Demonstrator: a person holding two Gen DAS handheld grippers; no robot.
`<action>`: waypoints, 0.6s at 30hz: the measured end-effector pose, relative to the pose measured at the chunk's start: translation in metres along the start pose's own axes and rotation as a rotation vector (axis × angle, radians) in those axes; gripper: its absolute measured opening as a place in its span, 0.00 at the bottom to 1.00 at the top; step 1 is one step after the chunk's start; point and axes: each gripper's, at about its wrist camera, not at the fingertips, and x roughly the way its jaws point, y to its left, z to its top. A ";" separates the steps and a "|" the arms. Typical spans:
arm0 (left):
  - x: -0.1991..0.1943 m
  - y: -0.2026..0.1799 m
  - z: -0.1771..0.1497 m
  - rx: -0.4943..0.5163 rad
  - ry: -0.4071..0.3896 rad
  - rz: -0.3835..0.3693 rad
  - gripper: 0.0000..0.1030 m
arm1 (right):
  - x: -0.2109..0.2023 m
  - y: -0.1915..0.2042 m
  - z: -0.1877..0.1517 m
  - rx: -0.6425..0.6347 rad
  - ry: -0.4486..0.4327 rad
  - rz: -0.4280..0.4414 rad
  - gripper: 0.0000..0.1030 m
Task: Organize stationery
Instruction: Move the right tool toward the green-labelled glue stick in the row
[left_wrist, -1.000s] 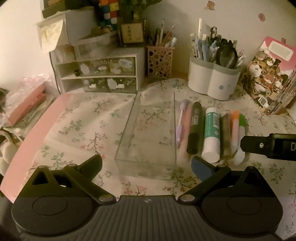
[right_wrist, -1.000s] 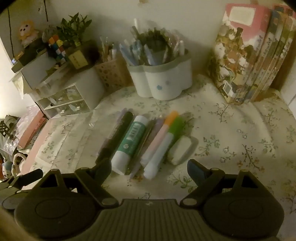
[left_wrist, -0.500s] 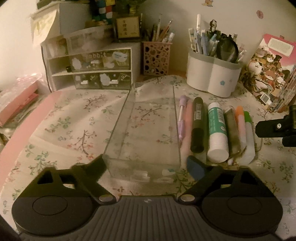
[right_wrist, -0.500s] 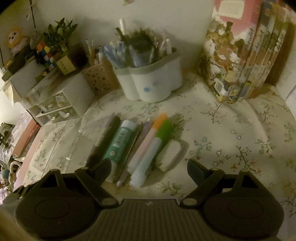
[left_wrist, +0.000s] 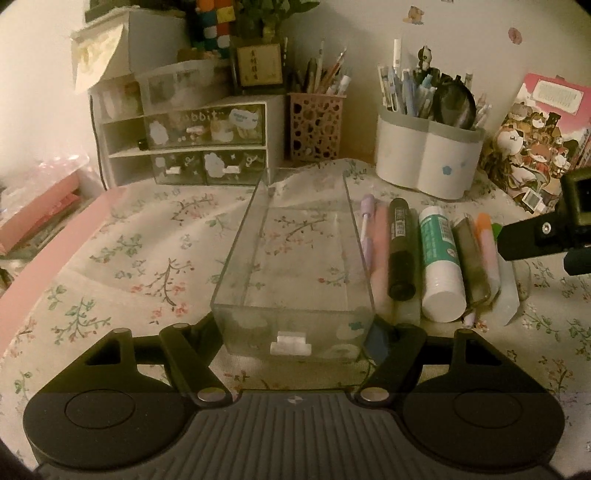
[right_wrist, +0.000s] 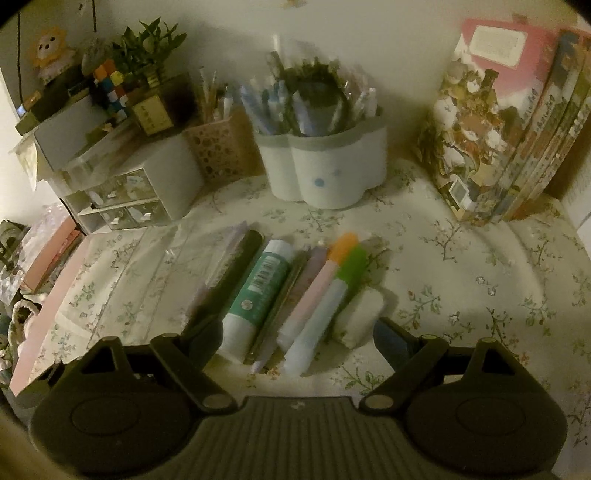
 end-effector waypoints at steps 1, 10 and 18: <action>0.000 0.000 -0.001 0.000 -0.010 0.004 0.71 | 0.000 0.000 0.000 0.000 -0.001 0.001 0.76; 0.000 0.000 -0.007 0.002 -0.059 0.021 0.71 | 0.001 0.006 -0.002 -0.012 0.002 0.016 0.76; -0.001 0.000 -0.008 -0.001 -0.063 0.015 0.70 | -0.006 -0.002 0.006 0.049 -0.047 0.085 0.55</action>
